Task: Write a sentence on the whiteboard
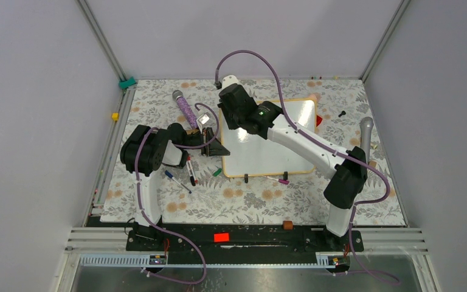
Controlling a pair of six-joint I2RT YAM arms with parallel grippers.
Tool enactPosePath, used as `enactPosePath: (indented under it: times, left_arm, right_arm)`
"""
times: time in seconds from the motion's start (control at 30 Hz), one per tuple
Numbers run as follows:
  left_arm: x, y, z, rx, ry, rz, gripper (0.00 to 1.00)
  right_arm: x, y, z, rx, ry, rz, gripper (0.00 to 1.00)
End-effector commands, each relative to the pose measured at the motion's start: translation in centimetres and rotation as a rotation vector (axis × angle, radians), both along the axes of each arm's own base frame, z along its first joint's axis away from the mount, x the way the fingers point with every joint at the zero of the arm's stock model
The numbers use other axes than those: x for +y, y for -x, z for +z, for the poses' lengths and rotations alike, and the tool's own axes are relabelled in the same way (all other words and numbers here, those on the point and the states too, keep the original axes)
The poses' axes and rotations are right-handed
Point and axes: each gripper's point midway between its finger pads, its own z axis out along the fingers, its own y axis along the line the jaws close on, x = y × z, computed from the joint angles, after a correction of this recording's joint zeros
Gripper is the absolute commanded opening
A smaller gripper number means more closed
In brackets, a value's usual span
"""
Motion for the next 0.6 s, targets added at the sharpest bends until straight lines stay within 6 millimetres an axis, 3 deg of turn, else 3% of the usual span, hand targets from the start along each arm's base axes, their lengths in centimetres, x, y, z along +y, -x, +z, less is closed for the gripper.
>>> enactPosePath:
  times: [0.0, 0.57]
  left_arm:
    - [0.6, 2.2, -0.1, -0.018, -0.012, -0.124, 0.0]
    - [0.7, 2.2, 0.0, -0.021, -0.011, -0.125, 0.0]
  right_arm:
    - [-0.3, 0.8, 0.3, 0.006, 0.0, 0.011, 0.0]
    - [-2.6, 1.0, 0.3, -0.015, 0.064, -0.054, 0.0]
